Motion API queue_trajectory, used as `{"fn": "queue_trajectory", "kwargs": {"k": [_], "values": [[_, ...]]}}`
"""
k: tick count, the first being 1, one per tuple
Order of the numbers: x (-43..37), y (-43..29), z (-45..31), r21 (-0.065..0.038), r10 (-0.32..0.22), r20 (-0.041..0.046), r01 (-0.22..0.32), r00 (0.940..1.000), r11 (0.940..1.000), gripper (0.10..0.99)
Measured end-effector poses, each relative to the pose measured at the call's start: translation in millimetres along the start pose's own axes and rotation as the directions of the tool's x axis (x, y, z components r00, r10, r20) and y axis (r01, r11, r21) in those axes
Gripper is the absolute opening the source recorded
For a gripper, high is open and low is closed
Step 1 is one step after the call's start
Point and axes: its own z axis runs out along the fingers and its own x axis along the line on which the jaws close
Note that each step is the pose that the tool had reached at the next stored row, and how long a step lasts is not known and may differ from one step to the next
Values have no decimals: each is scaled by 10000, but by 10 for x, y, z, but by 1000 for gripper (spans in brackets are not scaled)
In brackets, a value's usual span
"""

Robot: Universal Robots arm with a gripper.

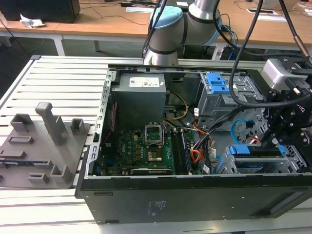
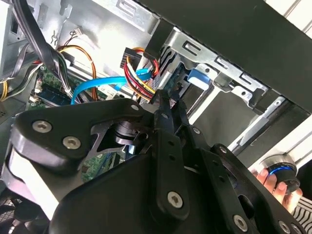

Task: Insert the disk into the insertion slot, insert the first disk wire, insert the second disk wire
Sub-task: 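Insert the first disk wire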

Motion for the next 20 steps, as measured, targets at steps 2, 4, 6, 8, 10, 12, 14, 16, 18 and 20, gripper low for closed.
{"fn": "queue_trajectory", "kwargs": {"k": [2,4,6,8,10,12,14,16,18,20], "values": [[5,-6,3,-1,2,1,-2,10000,10000,188],[24,-8,10,0,-1,4,1,10000,10000,188],[44,-9,18,0,-2,21,2,10000,10000,188],[45,-9,21,0,-1,27,1,10000,10000,188],[45,-12,26,-2,0,32,0,10000,10000,188],[44,-19,32,-1,0,32,0,10000,10000,188],[44,-27,42,0,-1,33,1,10000,10000,188],[44,-36,58,-1,0,30,0,10000,10000,188],[44,-38,63,-1,0,29,0,10000,10000,188],[44,-39,65,-1,-1,32,1,10000,10000,188]]}}
